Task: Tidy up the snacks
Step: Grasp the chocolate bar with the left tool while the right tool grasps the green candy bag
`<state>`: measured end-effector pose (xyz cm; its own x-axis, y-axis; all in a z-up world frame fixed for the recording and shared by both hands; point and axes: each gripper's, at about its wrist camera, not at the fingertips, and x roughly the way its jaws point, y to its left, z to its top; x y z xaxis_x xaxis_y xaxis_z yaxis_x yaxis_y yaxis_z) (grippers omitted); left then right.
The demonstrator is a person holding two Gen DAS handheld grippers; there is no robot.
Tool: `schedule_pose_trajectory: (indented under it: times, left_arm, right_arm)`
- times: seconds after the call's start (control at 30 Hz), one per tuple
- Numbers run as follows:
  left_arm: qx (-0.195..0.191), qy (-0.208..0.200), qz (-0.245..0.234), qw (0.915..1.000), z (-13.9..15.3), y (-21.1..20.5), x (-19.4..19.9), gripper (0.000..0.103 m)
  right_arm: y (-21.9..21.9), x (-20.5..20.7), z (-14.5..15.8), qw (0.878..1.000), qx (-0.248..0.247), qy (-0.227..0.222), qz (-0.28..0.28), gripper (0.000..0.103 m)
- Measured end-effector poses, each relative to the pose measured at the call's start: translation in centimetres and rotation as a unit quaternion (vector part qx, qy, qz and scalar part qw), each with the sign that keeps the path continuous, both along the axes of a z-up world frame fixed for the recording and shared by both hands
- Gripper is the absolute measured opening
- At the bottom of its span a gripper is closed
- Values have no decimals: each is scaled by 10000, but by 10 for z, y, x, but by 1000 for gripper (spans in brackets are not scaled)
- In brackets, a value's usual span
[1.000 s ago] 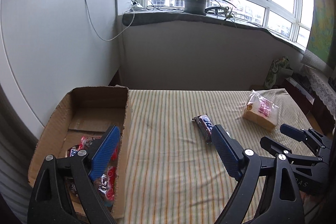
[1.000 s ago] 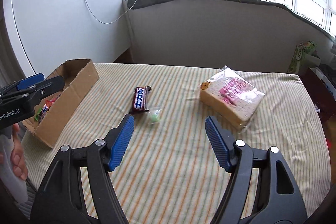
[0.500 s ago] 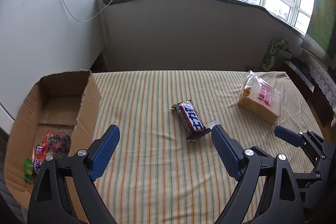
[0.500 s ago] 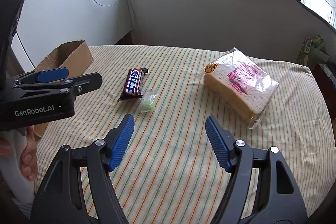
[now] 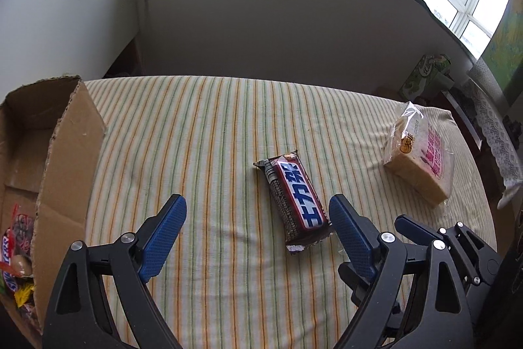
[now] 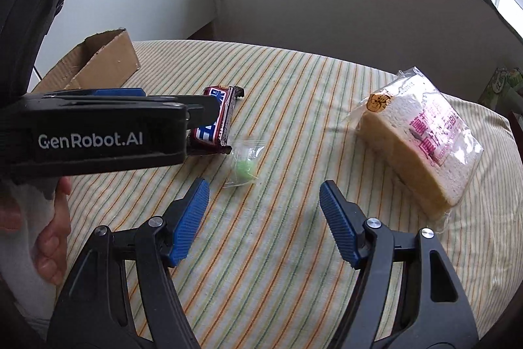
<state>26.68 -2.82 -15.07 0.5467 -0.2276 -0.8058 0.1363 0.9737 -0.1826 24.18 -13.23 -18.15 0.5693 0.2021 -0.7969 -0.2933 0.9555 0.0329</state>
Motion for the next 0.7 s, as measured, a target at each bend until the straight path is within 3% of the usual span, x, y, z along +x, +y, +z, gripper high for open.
schedule_pose_trajectory:
  times: [0.07,0.1,0.17,0.23,0.3,0.33,0.4,0.47,0.53,0.7]
  left_arm:
    - [-19,33,-80,10000,-2,-3,5,88]
    - [-33,49,-104,9999,-4,-5,8,86]
    - [-48,96,-153,9998,-7,-8,12,72]
    - [-67,150,-182,9997,-11,-9,17,62]
    - [-173,152,-245,9994,-13,-9,18,61]
    - [-202,141,-290,9993,-13,-11,17,57]
    - [-349,118,-417,9985,-14,-13,17,46]
    - [-471,95,-551,9973,-13,-17,15,27]
    - [-376,8,-573,9976,-11,-20,12,25]
    - [-593,-42,-462,9972,-10,-9,8,21]
  right_arm:
    - [4,4,0,10000,-41,-18,48,71]
    - [5,5,0,10000,-56,-22,73,66]
    - [8,8,-3,9999,-126,12,110,56]
    - [10,10,-6,9997,-193,57,143,38]
    - [11,9,-7,9996,-245,24,144,32]
    - [11,9,-7,9996,-244,23,141,24]
    - [9,8,-6,9996,-241,23,136,25]
    - [8,6,-5,9996,-255,10,158,25]
    - [4,2,-4,9996,-244,7,149,25]
    - [-4,-2,1,9999,-156,-54,37,24]
